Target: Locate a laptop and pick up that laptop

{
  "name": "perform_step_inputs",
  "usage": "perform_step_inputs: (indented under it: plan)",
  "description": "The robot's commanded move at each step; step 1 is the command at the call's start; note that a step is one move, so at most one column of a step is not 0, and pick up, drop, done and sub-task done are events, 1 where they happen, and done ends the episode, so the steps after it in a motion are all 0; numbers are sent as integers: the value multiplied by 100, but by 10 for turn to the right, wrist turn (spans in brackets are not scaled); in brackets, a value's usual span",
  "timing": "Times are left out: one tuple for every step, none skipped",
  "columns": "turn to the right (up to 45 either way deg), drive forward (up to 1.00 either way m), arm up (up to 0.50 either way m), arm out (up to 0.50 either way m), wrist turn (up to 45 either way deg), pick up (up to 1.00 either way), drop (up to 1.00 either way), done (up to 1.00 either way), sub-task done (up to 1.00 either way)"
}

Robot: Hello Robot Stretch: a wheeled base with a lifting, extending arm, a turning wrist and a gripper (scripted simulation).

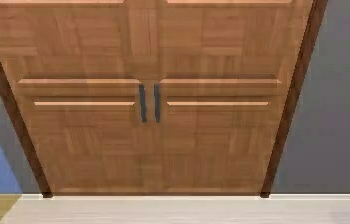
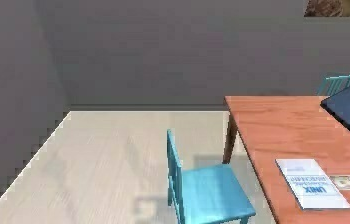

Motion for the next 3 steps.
perform_step_inputs:
  plan:
    - [-360,0,0,0,0,0,0,0,0]
    - [0,5,0,0,0,0,0,0,0]
    - [-450,0,0,0,0,0,0,0,0]
